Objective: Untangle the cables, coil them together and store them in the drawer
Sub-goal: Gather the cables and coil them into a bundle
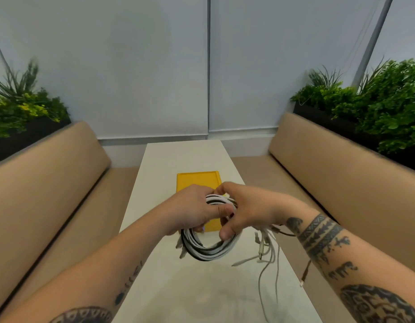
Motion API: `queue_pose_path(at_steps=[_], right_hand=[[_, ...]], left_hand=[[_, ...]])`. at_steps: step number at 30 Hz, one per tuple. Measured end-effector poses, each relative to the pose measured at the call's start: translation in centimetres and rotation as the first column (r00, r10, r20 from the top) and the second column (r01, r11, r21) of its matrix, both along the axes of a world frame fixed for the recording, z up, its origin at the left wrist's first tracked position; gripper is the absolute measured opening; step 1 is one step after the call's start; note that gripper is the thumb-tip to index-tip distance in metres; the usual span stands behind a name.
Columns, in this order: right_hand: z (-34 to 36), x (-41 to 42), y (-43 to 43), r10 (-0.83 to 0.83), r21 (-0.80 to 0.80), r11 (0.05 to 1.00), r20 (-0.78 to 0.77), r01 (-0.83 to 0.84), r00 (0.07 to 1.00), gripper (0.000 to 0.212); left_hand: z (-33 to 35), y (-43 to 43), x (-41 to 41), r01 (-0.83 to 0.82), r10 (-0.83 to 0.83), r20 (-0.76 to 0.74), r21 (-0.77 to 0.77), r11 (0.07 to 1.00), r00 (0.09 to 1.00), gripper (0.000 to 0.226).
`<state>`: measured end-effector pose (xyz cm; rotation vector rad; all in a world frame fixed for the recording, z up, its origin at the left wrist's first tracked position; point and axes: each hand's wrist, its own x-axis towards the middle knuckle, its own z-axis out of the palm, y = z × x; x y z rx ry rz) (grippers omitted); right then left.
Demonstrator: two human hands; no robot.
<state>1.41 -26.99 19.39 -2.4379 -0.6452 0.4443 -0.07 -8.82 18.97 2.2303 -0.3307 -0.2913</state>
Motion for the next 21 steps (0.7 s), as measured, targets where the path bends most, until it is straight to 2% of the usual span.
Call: queue_pose_path(at_steps=[3,8,11,13,17,21], right_hand=[[0.4,-0.1,-1.1,-0.003,0.074,0.997,-0.059,0.007,0.998,0.068],[0.4,-0.3,-2.6,0.034,0.127,0.992,-0.058,-0.027,0.998,0.037],[0.2,-0.9,-3.4,0.021,0.123,0.992,0.023,-0.024,1.000,0.018],[-1.1,-1.0,-3.2,-0.061,0.204,0.978,0.095,0.041,0.994,0.018],[-4.3,-1.1,-1.4,-0.252,0.508,0.853,0.203,0.118,0.946,0.046],[-6.3,-2.0,0.9,-0.368,0.745,0.652,0.149,0.140,0.918,0.051]], left_hand=[[0.3,0.3,0.2,-0.082,0.085,0.069,-0.037,0.996,0.994,0.024],[0.0,0.2,0.2,-0.152,0.175,0.088,-0.221,0.963,0.981,0.023],[0.1,1.1,0.8,-0.221,0.263,0.094,-0.320,0.921,0.960,0.019],[0.2,1.3,1.0,-0.235,0.290,0.106,-0.361,0.902,0.951,0.018],[0.1,0.5,1.1,-0.251,0.355,0.165,-0.448,0.858,0.920,0.021],[-0.3,-0.5,0.9,-0.292,0.437,0.138,-0.565,0.772,0.889,0.020]])
